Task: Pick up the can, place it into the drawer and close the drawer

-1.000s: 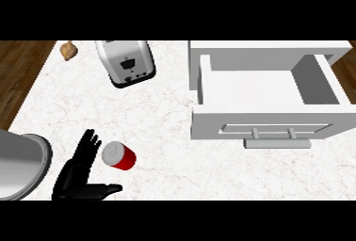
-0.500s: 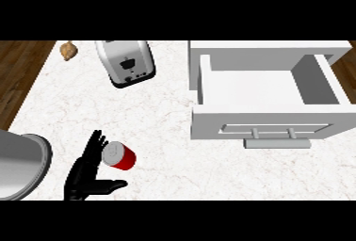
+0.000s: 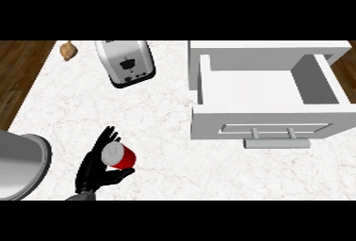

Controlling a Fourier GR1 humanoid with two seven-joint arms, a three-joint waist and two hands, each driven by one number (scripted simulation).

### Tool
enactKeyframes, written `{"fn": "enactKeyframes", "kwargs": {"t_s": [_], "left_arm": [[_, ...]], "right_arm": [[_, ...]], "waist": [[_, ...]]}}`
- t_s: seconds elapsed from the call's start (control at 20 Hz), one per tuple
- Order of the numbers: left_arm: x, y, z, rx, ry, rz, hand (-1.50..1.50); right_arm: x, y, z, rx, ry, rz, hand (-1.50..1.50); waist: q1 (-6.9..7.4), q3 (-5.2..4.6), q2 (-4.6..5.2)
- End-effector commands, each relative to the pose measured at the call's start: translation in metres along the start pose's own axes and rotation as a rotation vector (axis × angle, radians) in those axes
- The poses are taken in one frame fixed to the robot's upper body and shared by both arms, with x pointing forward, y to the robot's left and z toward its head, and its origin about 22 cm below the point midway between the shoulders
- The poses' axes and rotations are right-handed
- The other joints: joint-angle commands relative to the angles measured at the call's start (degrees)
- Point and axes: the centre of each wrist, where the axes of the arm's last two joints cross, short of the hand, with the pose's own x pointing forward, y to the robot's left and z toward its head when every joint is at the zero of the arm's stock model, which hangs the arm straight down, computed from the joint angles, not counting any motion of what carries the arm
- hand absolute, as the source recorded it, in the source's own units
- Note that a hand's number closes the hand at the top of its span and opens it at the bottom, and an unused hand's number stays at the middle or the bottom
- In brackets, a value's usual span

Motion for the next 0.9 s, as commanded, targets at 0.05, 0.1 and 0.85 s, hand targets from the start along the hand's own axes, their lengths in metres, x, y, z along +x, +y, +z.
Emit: {"fn": "enactKeyframes", "kwargs": {"t_s": [0.05,0.1,0.85], "left_arm": [[-0.003,-0.012,-0.011,-0.043,0.003,0.057,1.50],[0.000,-0.017,-0.017,-0.063,0.014,0.081,1.50],[0.065,-0.050,-0.044,-0.138,-0.158,0.124,1.50]], "right_arm": [[0.003,-0.014,-0.008,0.003,0.003,0.008,-1.50],[-0.012,-0.004,0.006,0.000,-0.007,-0.011,-1.50],[0.002,0.002,0.010,-0.002,0.009,-0.024,-1.50]], "waist": [[0.06,-0.01,0.02],[-0.06,0.00,0.01],[-0.09,-0.01,-0.02]]}}
